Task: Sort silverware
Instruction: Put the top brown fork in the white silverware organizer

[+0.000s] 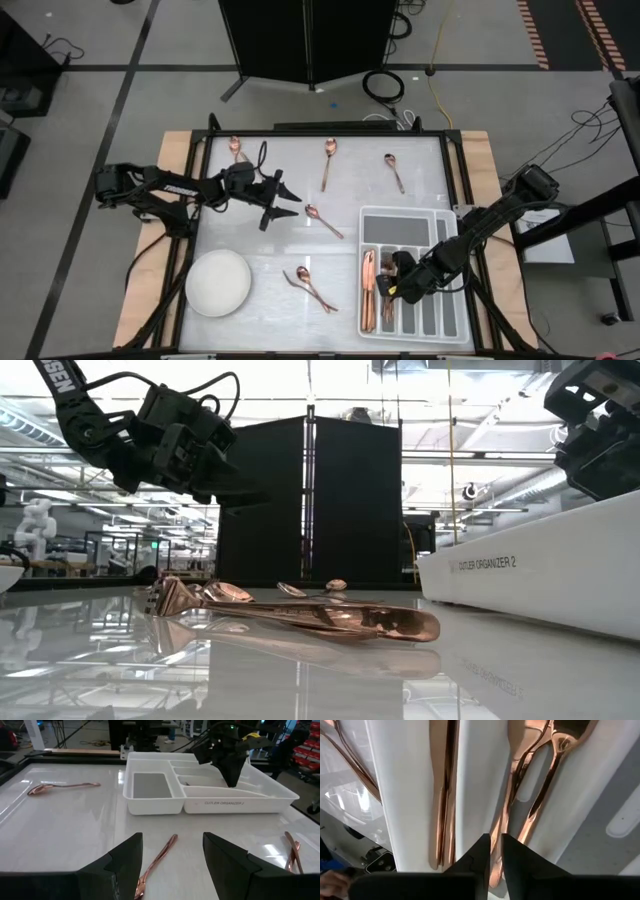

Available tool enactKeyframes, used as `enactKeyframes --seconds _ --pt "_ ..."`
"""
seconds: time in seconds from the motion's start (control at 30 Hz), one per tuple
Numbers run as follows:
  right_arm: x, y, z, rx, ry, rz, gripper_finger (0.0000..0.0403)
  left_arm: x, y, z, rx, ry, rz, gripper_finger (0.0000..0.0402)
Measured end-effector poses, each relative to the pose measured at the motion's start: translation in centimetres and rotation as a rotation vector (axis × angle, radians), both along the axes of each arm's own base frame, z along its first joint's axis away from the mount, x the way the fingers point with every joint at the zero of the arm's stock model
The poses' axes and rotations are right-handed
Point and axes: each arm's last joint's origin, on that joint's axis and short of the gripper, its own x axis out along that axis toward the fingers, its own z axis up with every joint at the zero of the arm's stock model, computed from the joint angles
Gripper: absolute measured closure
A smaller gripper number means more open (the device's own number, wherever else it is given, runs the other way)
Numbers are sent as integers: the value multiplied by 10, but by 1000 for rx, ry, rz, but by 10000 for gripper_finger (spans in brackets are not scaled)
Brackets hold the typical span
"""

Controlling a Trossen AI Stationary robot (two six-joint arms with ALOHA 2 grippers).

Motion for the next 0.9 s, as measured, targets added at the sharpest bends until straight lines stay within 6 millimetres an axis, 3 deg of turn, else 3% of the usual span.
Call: enactKeyframes --seconds 0.2,0.57,0.77,0.9 --pt "0 1 4 21 2 68 365 0 0 0 0 0 0 194" --pt "20 -11 24 -164 -102 108 365 0 0 0 0 0 -2 194" --pt "36 -17 54 -245 -126 187 365 0 -2 0 -5 -3 -33 194" --pt "50 -21 83 -380 -235 221 365 0 -12 1 2 -37 -241 194"
